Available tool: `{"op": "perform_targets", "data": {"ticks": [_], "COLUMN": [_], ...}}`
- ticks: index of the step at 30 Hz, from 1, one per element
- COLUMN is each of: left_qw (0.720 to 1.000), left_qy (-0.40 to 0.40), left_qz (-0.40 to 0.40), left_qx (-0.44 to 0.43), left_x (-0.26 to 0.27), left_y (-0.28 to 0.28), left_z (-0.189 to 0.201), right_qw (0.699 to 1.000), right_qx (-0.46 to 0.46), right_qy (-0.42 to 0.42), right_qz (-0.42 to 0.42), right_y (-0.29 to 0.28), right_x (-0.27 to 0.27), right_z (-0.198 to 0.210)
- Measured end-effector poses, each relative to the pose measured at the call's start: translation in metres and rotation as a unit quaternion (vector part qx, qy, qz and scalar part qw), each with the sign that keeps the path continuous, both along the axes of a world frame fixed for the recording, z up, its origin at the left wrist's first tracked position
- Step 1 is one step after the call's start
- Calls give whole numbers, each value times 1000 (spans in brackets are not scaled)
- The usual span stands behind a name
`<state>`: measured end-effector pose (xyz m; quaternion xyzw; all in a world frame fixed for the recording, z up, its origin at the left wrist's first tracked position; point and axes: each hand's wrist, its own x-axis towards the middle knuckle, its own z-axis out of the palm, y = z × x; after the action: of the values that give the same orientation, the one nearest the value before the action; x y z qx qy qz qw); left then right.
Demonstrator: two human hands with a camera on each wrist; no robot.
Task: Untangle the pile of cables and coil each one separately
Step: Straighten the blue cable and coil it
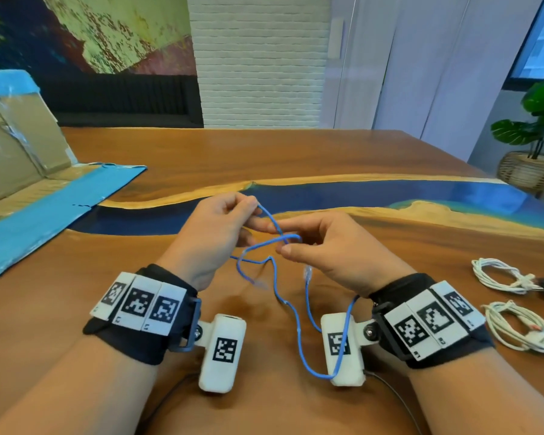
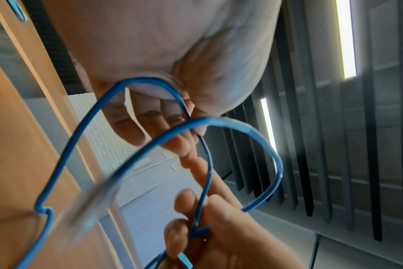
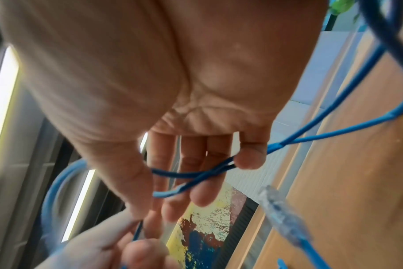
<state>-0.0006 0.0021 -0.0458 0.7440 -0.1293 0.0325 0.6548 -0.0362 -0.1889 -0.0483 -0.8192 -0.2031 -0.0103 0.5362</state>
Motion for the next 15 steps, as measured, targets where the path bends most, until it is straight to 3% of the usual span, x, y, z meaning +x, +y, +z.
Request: {"op": "perform_targets", "data": {"ticks": [4, 8, 12, 15], "left_qw": [998, 989, 968, 963], "left_qy": [25, 45, 66, 71], "left_qz": [33, 90, 146, 156], "left_qx": [-39, -110, -194, -208], "left_x": [6, 13, 18, 19], "left_y": [7, 20, 31, 32], "left_z": [2, 7, 13, 13], "right_qw": [982, 929, 924, 917], "right_qx": [98, 272, 192, 234], "right_qy": [-48, 2, 8, 34], "right_qz": [-155, -251, -331, -321], "right_y": [-2, -20, -37, -41], "right_x": [8, 13, 17, 21], "right_z": [-6, 0, 1, -3]}}
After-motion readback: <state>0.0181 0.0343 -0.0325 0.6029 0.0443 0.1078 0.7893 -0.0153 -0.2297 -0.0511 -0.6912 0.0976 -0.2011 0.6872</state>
